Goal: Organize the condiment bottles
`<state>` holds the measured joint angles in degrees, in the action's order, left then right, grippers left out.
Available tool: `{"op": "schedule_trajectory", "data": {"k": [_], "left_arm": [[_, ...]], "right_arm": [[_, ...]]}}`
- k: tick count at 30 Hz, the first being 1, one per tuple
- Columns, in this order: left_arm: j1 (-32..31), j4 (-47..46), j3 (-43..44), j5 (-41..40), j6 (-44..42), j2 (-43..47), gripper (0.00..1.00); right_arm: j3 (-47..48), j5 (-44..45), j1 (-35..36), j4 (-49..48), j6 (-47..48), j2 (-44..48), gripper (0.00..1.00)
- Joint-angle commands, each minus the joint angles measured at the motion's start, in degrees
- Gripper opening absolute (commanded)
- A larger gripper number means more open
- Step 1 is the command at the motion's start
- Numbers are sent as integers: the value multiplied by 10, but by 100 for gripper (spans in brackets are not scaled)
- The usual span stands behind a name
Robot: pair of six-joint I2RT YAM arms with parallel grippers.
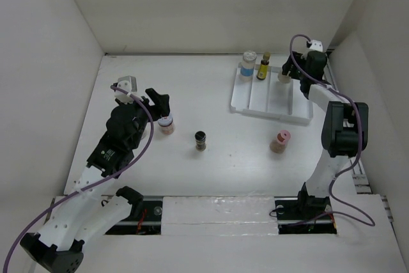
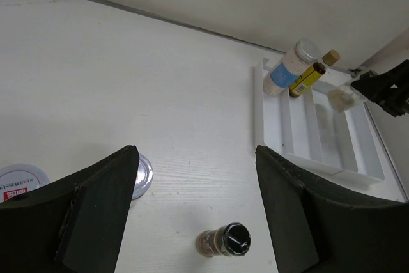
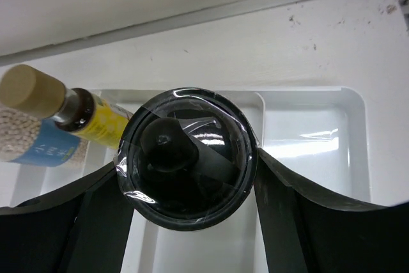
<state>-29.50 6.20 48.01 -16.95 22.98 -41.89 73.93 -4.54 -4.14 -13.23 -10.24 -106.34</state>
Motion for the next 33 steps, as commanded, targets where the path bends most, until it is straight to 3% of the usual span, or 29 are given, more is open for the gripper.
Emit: {"op": "schedule_trajectory", "data": {"k": [1, 9, 13, 17, 18, 21, 27, 31, 33], "left_arm": [[2, -22, 4, -3, -7, 2, 70], [2, -22, 4, 2, -7, -3, 70], [2, -22, 4, 9, -7, -8, 70], [2, -22, 4, 14, -7, -8, 71], [2, -22, 4, 20, -7, -8, 73], [2, -22, 4, 26, -7, -8, 75], [2, -22, 4, 37, -7, 4, 75], [2, -28, 4, 44, -7, 9, 75], [2, -22, 4, 49, -7, 15, 75]], "right_arm": [[53, -14, 1, -60, -18, -25, 56], [89, 1, 1, -60, -17, -81, 63], [89, 37, 21, -60, 1, -86, 72], [101, 52, 32, -49, 14, -86, 88], [101, 52, 32, -49, 14, -86, 97], [101, 52, 38, -37, 25, -68, 99], [7, 83, 69, -29, 19, 84, 99], [-138, 168, 133, -18, -8, 226, 99], [-229, 176, 154, 0, -40, 311, 94]]}}
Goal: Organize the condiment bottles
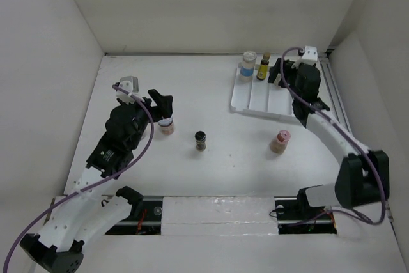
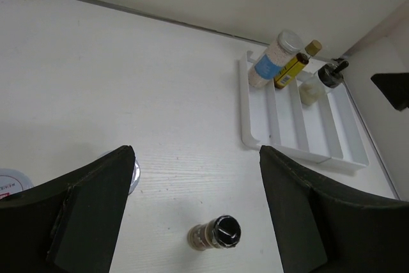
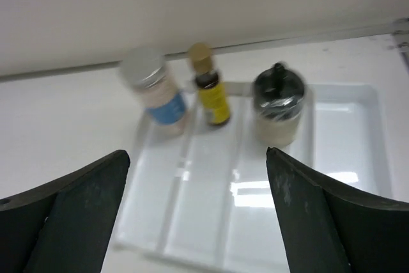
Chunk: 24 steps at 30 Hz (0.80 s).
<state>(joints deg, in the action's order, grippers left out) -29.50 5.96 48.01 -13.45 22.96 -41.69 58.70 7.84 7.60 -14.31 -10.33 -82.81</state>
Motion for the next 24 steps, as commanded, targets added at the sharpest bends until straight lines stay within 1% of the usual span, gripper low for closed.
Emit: {"op": "schedule_trajectory", "data": {"k": [1, 2, 3, 4, 5, 6, 7, 9, 10, 13, 16, 19, 20, 22, 23, 24], "left_arm": [[2, -20, 4, 19, -7, 13, 75], [2, -20, 4, 25, -7, 19, 76], [2, -20, 4, 31, -7, 19, 76], [2, -20, 4, 36, -7, 19, 76], [2, -20, 4, 43, -7, 19, 78], [2, -20, 4, 43, -7, 25, 79], [2, -20, 4, 43, -7, 25, 79], [2, -20, 9, 51, -7, 30, 81], [2, -20, 9, 51, -7, 30, 81], [2, -20, 9, 56, -7, 35, 82], [2, -20, 9, 56, -7, 42, 82], [2, -20, 9, 56, -7, 42, 82], [2, -20, 9, 56, -7, 48, 82], [2, -20, 9, 49, -7, 53, 82], [2, -20, 9, 49, -7, 53, 82], [2, -20, 9, 49, -7, 53, 82]], "right_arm": [[-103, 58, 46, 25, -47, 102, 92], [-132, 58, 62, 55, -56, 126, 90], [-141, 58, 68, 93, -75, 170, 90], [-148, 63, 68, 177, -83, 193, 90], [-154, 77, 75, 231, -90, 216, 90], [-166, 77, 75, 277, -103, 264, 90], [-174, 77, 75, 337, -109, 288, 92], [-188, 72, 75, 383, -117, 331, 92], [-188, 66, 75, 422, -123, 363, 92], [-183, 53, 80, 466, -130, 379, 92], [-177, 36, 80, 495, -130, 355, 92], [-177, 8, 87, 512, -130, 313, 92], [-177, 8, 93, 518, -130, 297, 86], [-177, 15, 101, 518, -124, 291, 83], [-177, 20, 108, 513, -124, 283, 77], [-177, 27, 108, 508, -119, 276, 73]]}}
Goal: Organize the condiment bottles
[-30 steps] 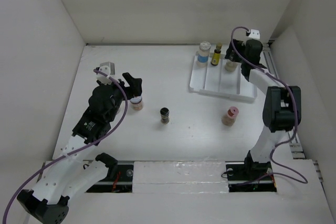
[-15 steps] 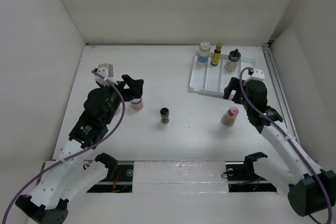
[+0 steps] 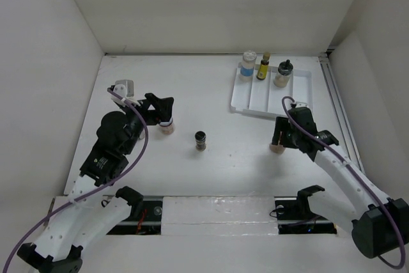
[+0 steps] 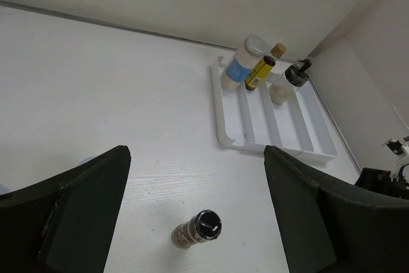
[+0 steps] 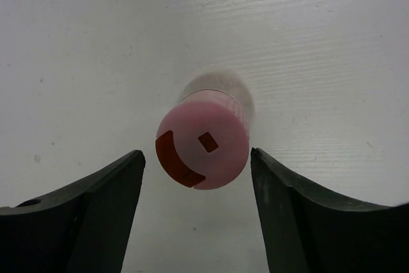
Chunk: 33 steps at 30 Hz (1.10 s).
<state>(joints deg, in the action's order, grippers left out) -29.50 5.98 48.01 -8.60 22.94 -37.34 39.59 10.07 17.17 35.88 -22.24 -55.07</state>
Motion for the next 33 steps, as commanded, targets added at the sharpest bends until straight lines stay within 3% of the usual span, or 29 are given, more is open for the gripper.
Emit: {"op": "schedule_trajectory", "data": {"k": [1, 2, 6, 9, 12, 16, 18, 22, 26, 27, 33], "left_arm": [[2, -20, 9, 1, -7, 10, 82], [2, -20, 9, 1, -7, 10, 82], [2, -20, 9, 1, -7, 3, 82], [2, -20, 9, 1, -7, 3, 82], [2, -20, 9, 1, -7, 3, 82], [2, -20, 4, 1, -7, 3, 82], [2, -20, 4, 1, -7, -2, 82], [2, -20, 4, 1, -7, -2, 82], [2, -20, 4, 1, -7, -7, 82], [2, -20, 4, 1, -7, -7, 82], [2, -20, 4, 1, -7, -12, 82]], "right_arm": [[15, 11, 12, 1, 7, -1, 71], [15, 19, 12, -6, 7, -10, 71], [21, 42, 12, -26, 12, -29, 55], [21, 81, 25, -26, 18, -41, 54], [26, 101, 31, -32, 23, -47, 59], [26, 112, 31, -45, 35, -65, 75], [33, 120, 31, -57, 47, -82, 75], [40, 133, 37, -69, 53, -94, 56], [47, 154, 47, -78, 64, -94, 51], [53, 154, 47, -78, 64, -94, 45], [110, 187, 105, -58, 59, -73, 43]]}}
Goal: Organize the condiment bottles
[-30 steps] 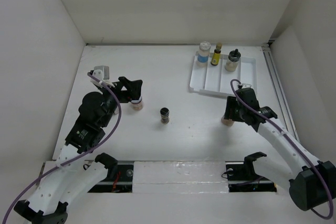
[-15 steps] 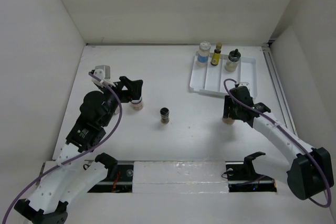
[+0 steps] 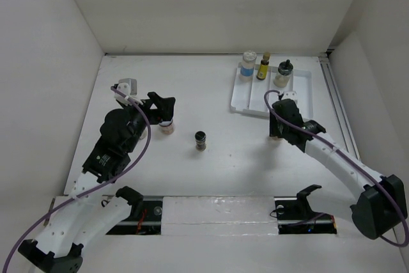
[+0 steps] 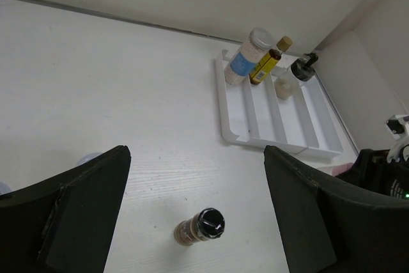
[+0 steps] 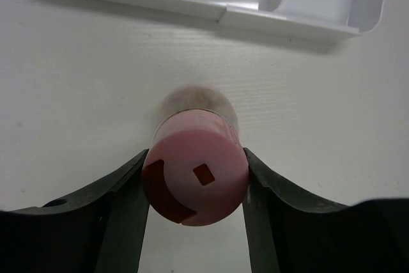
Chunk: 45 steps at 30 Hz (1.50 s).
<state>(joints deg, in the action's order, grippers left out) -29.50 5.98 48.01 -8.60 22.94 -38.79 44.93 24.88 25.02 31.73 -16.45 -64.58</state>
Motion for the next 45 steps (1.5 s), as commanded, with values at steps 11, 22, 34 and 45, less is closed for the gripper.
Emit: {"op": "schedule_trajectory", "data": {"k": [11, 22, 34, 45], "left_arm": [[2, -20, 4, -5, -7, -10, 82], [2, -26, 4, -10, -12, -27, 82], [2, -26, 4, -15, -12, -38, 82], [2, -26, 4, -15, -12, -38, 82]], "right_arm": [[145, -28, -79, -229, 60, -83, 49], [256, -80, -169, -272, 72, -301, 50], [284, -108, -209, -294, 54, -395, 64], [228, -108, -175, -275, 54, -249, 99]]}}
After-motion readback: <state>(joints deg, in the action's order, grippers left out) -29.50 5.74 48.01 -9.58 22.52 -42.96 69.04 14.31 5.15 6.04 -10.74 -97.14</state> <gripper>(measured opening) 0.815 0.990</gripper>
